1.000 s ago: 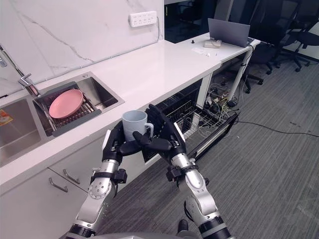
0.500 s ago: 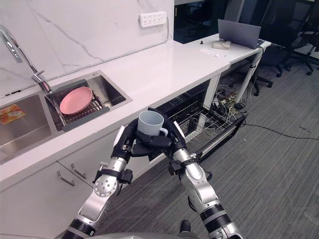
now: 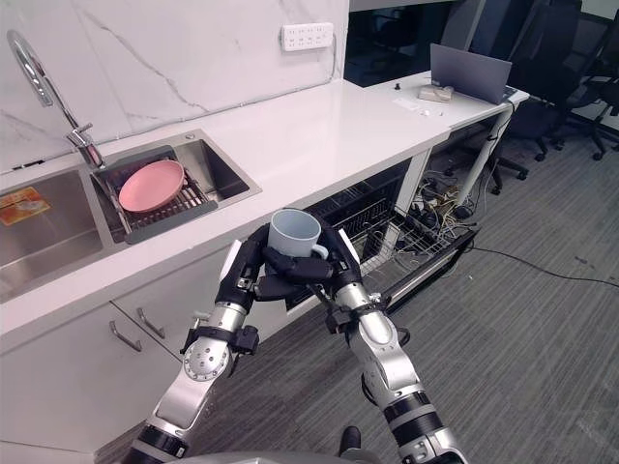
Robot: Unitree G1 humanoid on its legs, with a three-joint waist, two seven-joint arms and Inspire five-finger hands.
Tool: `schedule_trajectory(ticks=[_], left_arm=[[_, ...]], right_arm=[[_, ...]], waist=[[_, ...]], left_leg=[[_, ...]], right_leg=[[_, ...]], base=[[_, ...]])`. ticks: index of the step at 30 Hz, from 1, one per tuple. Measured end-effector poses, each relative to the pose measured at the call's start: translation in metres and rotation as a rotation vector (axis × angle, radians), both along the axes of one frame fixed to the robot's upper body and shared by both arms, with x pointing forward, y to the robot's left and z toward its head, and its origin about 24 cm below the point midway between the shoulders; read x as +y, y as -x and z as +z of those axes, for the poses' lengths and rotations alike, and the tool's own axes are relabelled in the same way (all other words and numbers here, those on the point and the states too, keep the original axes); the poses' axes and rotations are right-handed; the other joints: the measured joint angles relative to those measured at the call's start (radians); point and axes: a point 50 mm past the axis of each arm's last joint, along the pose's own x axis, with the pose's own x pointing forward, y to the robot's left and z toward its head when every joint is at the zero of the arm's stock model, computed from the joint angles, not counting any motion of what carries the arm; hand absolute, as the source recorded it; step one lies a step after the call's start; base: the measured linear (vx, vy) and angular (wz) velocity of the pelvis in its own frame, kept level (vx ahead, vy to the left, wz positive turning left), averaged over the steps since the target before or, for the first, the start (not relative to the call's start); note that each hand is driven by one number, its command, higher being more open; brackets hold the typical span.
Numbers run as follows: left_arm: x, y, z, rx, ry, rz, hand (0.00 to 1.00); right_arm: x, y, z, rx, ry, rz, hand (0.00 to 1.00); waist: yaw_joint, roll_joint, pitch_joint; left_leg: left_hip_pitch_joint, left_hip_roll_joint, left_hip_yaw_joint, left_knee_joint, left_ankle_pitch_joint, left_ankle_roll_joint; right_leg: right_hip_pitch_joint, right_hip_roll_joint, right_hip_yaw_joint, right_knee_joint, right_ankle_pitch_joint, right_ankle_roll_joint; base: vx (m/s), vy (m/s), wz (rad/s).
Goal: Walk over to the sink, pick up the cup, carry it to the dishwasher, place the cup inside the dishwasher, then close the dishwasher door
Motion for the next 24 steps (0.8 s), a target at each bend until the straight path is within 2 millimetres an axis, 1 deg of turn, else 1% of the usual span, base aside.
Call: schedule_trajectory(ticks=[2, 6, 8, 11, 12, 14, 15, 17, 19, 20, 22, 24], left_arm=[[-0.002, 0.000, 0.004, -0.023, 0.031, 0.008, 0.90], [-0.003, 0.001, 0.006, -0.035, 0.062, 0.023, 0.90], [-0.003, 0.001, 0.004, -0.029, 0.067, 0.027, 0.90], [-0.006, 0.004, -0.001, -0.001, 0.085, 0.060, 0.90], [-0.001, 0.009, -0.009, 0.028, 0.085, 0.103, 0.90], [0.008, 0.014, -0.016, 0.058, 0.080, 0.148, 0.90], [0.017, 0.019, -0.025, 0.094, 0.063, 0.193, 0.90], [0.033, 0.025, -0.038, 0.150, 0.030, 0.261, 0.90], [0.036, 0.029, -0.043, 0.172, 0.019, 0.276, 0.90], [0.034, 0.029, -0.043, 0.174, 0.020, 0.271, 0.90], [0.027, 0.029, -0.042, 0.174, 0.023, 0.244, 0.90], [0.022, 0.030, -0.043, 0.177, 0.025, 0.223, 0.90]], right_arm=[[0.001, 0.000, 0.007, -0.040, 0.014, -0.018, 0.30], [0.008, 0.005, 0.013, -0.085, 0.065, -0.094, 0.30], [0.010, 0.007, 0.014, -0.091, 0.080, -0.126, 0.30], [0.011, 0.010, 0.015, -0.107, 0.122, -0.232, 0.30], [-0.007, 0.008, 0.018, -0.119, 0.164, -0.381, 0.30], [-0.024, 0.007, 0.019, -0.128, 0.198, -0.501, 0.30], [-0.039, 0.007, 0.021, -0.133, 0.220, -0.602, 0.30], [-0.061, 0.009, 0.023, -0.150, 0.282, -0.740, 0.30], [-0.068, 0.011, 0.026, -0.174, 0.328, -0.787, 0.30], [-0.068, 0.012, 0.028, -0.186, 0.338, -0.798, 0.30], [-0.063, 0.013, 0.035, -0.228, 0.352, -0.798, 0.30], [-0.056, 0.013, 0.036, -0.247, 0.361, -0.757, 0.30]], waist=[[0.002, 0.000, 0.000], [0.001, 0.000, 0.002], [0.001, -0.001, 0.003], [0.000, -0.001, 0.007], [0.004, -0.003, 0.014], [0.004, -0.005, 0.016], [0.003, -0.005, 0.016], [0.000, -0.003, 0.019], [-0.005, -0.002, 0.021], [-0.005, -0.002, 0.021], [-0.004, -0.002, 0.021], [-0.001, -0.002, 0.021]], left_leg=[[0.000, 0.001, 0.000, -0.001, 0.000, 0.000], [0.004, 0.002, 0.003, -0.004, 0.000, -0.001], [0.005, 0.002, 0.004, -0.006, 0.000, -0.001], [0.008, 0.002, 0.006, -0.010, -0.001, -0.002], [0.010, 0.001, 0.007, -0.014, -0.001, -0.002], [0.011, 0.001, 0.008, -0.017, -0.001, -0.002], [0.011, 0.000, 0.012, -0.021, -0.001, -0.002], [0.012, 0.000, 0.021, -0.025, -0.001, -0.002], [0.014, 0.000, 0.025, -0.026, -0.001, -0.002], [0.015, 0.000, 0.024, -0.026, -0.001, -0.002], [0.014, 0.000, 0.024, -0.027, -0.002, -0.002], [0.012, 0.000, 0.024, -0.026, -0.004, -0.002]], right_leg=[[0.000, 0.001, 0.000, 0.000, 0.000, 0.000], [0.000, 0.002, 0.003, 0.000, -0.001, 0.001], [0.000, 0.002, 0.004, 0.000, -0.002, 0.003], [0.000, 0.002, 0.005, 0.000, -0.005, 0.007], [0.000, 0.002, 0.006, 0.000, -0.007, 0.009], [-0.001, 0.002, 0.007, 0.000, -0.007, 0.010], [-0.006, 0.002, 0.011, 0.000, -0.008, 0.010], [-0.012, 0.003, 0.018, 0.000, -0.007, 0.010], [-0.012, 0.004, 0.023, 0.000, -0.007, 0.010], [-0.012, 0.004, 0.023, 0.001, -0.007, 0.010], [-0.012, 0.004, 0.023, 0.000, -0.007, 0.009], [-0.012, 0.003, 0.023, 0.000, -0.007, 0.009]], base=[[0.00, 0.000, 0.00], [-0.01, 0.002, -0.01], [0.00, 0.000, 0.00], [0.00, 0.000, 0.00], [0.00, 0.000, 0.00], [0.00, 0.002, -0.03], [0.02, 0.013, -0.09], [0.03, 0.021, -0.12], [0.01, 0.017, -0.07], [0.00, 0.000, 0.00], [-0.02, 0.000, 0.00], [-0.05, -0.001, 0.01]])
